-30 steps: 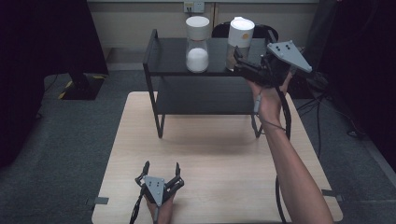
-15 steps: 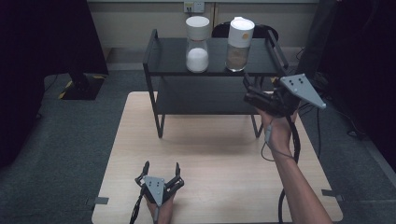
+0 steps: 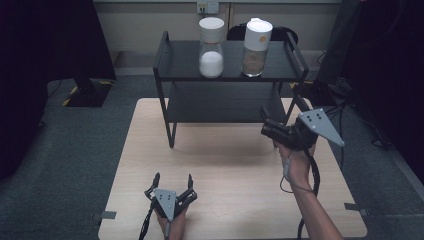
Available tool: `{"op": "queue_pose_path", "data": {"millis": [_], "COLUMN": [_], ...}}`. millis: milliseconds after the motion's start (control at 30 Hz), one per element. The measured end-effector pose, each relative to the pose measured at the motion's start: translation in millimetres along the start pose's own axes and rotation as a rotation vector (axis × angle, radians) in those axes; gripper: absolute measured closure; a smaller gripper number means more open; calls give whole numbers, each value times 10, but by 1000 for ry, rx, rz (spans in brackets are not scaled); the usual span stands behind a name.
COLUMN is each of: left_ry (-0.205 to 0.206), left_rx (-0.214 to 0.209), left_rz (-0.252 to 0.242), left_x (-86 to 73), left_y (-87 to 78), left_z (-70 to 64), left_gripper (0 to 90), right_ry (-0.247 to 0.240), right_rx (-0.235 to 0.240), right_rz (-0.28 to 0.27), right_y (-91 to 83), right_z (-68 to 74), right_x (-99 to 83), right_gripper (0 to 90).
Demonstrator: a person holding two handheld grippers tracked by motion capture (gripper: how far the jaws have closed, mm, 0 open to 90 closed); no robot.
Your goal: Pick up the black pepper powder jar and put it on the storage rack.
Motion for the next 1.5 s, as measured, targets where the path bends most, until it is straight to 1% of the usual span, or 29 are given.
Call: {"op": "queue_pose_path", "data": {"millis": [167, 467, 667, 767, 900, 967, 1133, 1267, 1367, 1500], "left_ry": [-1, 0, 0, 0, 0, 0, 0, -1, -1, 0], "left_rx": [0, 0, 0, 0, 0, 0, 0, 0, 0, 0], "left_rz": [0, 0, 0, 0, 0, 0, 0, 0, 0, 0], "left_x": [0, 0, 0, 0, 0, 0, 0, 0, -1, 0], "left_y": [0, 0, 0, 0, 0, 0, 0, 0, 0, 0], "left_z": [0, 0, 0, 0, 0, 0, 0, 0, 0, 0], "left_gripper": [0, 0, 0, 0, 0, 0, 0, 0, 0, 0], "right_ry": [18, 30, 31, 38, 35, 29, 32, 12, 11, -1], "right_rx": [-12, -31, -44, -50, -55, -64, -85, -97, -110, -121], "right_rz": [8, 36, 49, 59, 68, 80, 81, 87, 91, 102], "right_y": [-123, -319, -430, -480, -539, -566, -645, -699, -734, -770], "right_z": [-10, -34, -42, -48, -52, -41, -33, -23, -13, -11], "right_x": [-254, -587, -776, -872, -998, -1057, -1204, -1330, -1424, -1526], "right_gripper": [0, 0, 0, 0, 0, 0, 0, 0, 0, 2]}}
Point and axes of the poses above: each handheld gripper's, and its own axes: y roughly forward along the jaws, x roughly out of its top, z roughly to its left, the point moved 5 cm from there along y, roughly forward along the jaws, and after that the axes turned 5 degrees about x, right-handed, at the moved point
